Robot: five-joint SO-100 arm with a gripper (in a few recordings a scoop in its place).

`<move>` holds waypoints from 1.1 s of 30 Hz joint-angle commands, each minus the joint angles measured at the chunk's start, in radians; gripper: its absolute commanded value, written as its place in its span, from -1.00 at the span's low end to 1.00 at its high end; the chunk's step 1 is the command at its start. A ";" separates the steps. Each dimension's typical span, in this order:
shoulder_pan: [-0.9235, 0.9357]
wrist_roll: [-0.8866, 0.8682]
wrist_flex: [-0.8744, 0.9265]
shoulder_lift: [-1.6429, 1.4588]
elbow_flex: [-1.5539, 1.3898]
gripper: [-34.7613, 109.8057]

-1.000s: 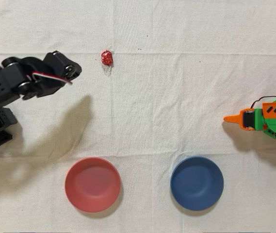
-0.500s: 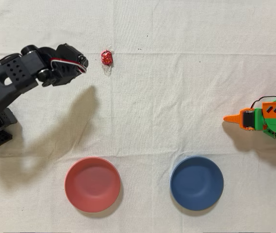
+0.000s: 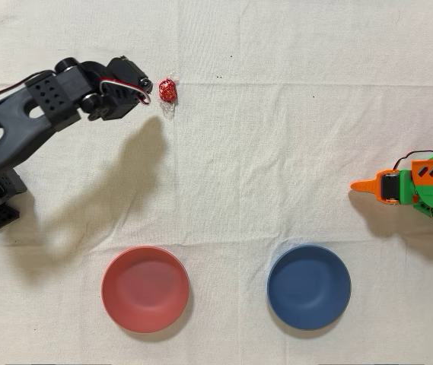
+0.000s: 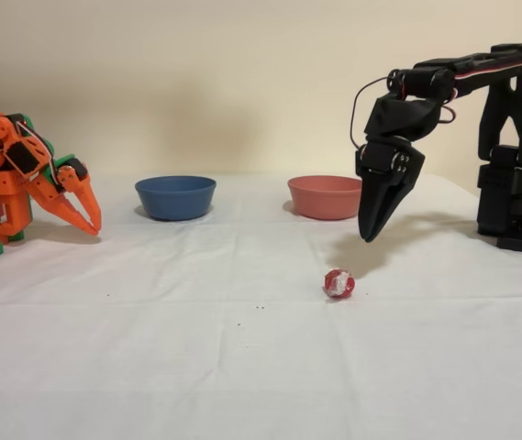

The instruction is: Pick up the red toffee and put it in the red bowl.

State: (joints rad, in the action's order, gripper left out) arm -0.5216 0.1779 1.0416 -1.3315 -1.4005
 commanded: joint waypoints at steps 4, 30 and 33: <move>-0.017 -0.029 0.008 0.025 0.143 -0.50; -0.014 -0.060 0.015 0.153 0.198 -0.11; -0.012 -0.054 0.014 0.170 0.195 -0.10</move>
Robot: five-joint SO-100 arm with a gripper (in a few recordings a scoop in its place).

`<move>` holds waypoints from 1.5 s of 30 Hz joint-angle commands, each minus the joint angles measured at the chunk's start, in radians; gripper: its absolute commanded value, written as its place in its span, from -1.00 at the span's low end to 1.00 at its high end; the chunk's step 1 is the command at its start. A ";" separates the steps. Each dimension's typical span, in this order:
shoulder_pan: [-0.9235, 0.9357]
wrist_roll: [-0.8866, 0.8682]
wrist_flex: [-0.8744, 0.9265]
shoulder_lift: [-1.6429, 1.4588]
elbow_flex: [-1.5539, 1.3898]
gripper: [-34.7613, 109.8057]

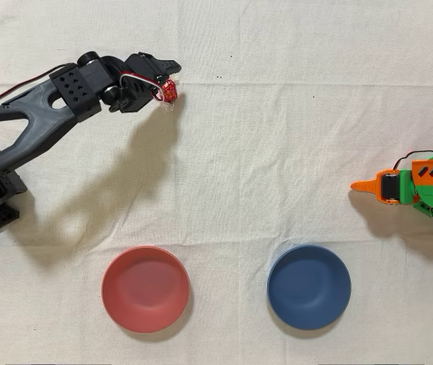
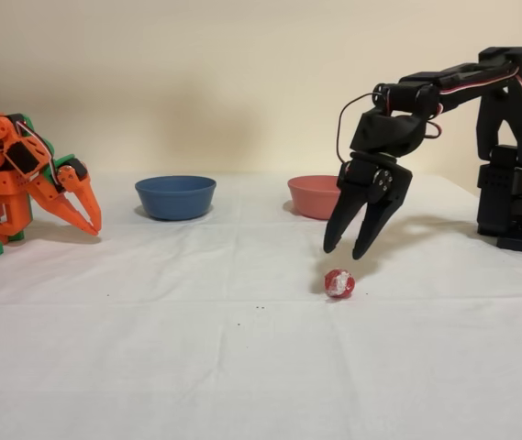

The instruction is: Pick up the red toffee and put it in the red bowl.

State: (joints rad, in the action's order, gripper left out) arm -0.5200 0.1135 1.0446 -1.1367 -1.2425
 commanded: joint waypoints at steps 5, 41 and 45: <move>-0.014 0.006 -0.008 0.000 0.031 -0.08; 0.034 0.038 -0.097 0.104 0.054 -0.12; 0.034 0.044 -0.106 0.094 0.038 -0.15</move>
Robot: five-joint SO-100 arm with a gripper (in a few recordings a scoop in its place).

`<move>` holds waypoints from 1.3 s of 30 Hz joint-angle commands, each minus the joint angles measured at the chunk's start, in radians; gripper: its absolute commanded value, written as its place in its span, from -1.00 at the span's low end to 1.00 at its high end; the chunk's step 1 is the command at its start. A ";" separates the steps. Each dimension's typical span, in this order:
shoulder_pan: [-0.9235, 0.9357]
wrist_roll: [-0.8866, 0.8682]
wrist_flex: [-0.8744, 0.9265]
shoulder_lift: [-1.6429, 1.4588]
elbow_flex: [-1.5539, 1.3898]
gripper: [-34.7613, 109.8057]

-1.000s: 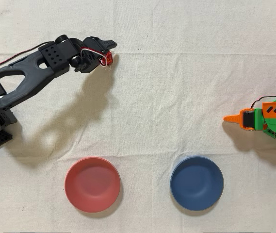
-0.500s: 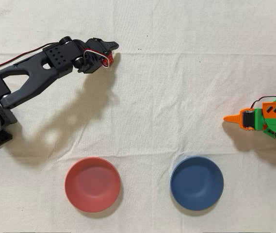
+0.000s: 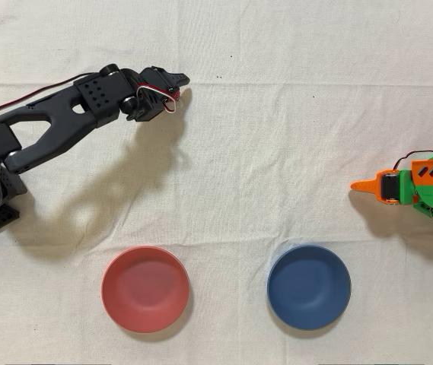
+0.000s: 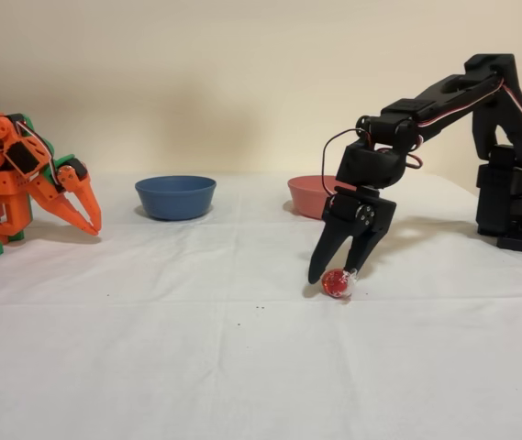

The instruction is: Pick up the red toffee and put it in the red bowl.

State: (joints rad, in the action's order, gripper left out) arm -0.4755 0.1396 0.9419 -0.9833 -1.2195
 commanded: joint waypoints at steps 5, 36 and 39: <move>-0.012 0.009 -0.014 -0.064 0.008 -0.26; -0.091 -0.015 -0.026 -0.069 -0.031 -0.35; -0.094 -0.017 -0.021 -0.069 -0.020 -0.42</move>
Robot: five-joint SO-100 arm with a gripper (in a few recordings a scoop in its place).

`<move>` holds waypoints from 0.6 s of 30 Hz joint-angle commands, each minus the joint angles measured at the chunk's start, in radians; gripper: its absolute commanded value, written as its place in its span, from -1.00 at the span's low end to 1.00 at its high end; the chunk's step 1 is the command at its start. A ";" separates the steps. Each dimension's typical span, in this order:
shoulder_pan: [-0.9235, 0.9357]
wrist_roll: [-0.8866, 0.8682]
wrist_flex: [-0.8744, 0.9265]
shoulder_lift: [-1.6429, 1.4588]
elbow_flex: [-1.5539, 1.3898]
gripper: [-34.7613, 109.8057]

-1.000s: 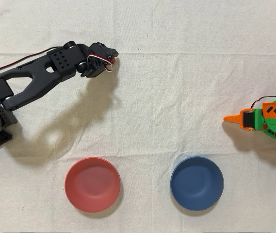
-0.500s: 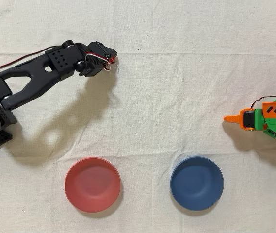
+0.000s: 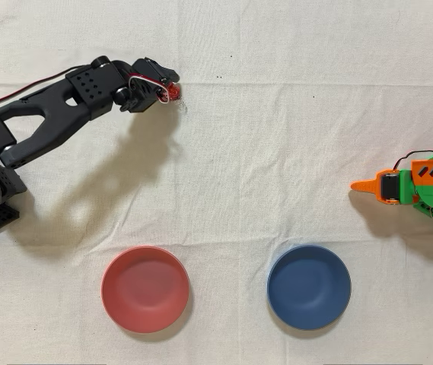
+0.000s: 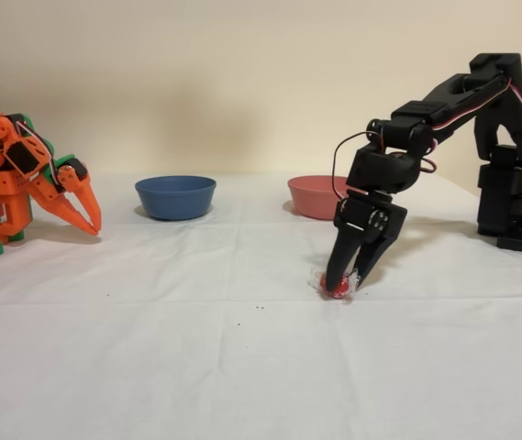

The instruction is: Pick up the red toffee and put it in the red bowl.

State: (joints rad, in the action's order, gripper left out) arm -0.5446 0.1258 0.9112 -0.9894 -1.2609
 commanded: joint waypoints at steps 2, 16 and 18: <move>-0.025 -0.002 0.014 -0.063 0.026 -0.44; -0.014 0.014 0.021 -0.052 0.035 -0.16; -0.008 0.018 0.023 -0.043 0.043 -0.16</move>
State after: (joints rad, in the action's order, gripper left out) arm -0.5446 0.1289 0.9204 -0.9894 -1.2579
